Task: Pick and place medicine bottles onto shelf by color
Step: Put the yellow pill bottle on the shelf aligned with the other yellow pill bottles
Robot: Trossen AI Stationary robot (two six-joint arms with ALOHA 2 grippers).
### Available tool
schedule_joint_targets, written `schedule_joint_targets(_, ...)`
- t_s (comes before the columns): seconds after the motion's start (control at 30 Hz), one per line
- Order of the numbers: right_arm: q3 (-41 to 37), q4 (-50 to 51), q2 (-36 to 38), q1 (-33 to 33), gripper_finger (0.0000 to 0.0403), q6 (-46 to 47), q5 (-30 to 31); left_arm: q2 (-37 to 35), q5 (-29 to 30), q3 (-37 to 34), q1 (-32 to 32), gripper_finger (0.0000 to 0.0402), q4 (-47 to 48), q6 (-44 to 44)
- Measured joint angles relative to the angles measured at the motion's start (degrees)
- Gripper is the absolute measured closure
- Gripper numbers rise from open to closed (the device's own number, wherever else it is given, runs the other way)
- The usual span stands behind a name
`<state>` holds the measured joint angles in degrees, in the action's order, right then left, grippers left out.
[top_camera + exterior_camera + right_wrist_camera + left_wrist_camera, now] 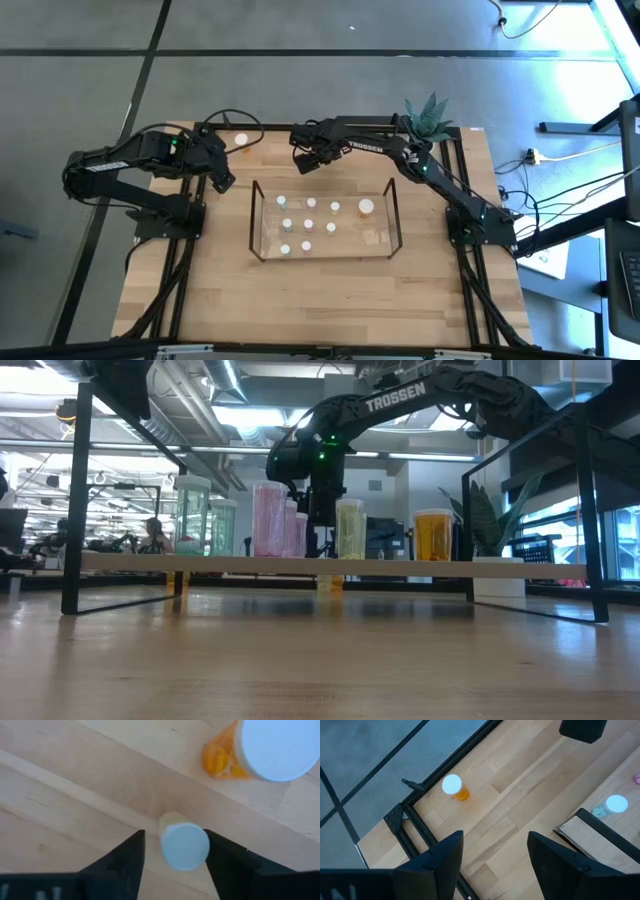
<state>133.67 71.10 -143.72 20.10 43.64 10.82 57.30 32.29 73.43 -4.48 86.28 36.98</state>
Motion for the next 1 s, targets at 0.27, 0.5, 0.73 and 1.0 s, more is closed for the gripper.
schedule_joint_targets(0.27, 0.00, 0.12, 0.00, 0.00, 0.0270, -0.24, 0.12, 0.00, 0.00, 0.00, 0.00, 0.0187, 0.00, -0.04)
schedule_joint_targets(0.5, 0.00, 0.14, 0.00, -0.02, 0.0278, -1.77, 1.74, 0.00, 0.00, 0.00, 0.01, 0.0187, 0.00, -0.05)
schedule_joint_targets(0.73, 1.29, 0.45, 0.48, -0.97, 0.0275, -3.59, 2.55, 0.00, 0.00, 0.00, 0.01, 0.0187, 0.00, -0.05)
schedule_joint_targets(1.0, 1.07, 2.70, 3.88, -4.04, 0.0279, -5.29, 2.19, -0.02, 0.01, 0.00, -0.01, 0.0187, 0.02, 0.22)
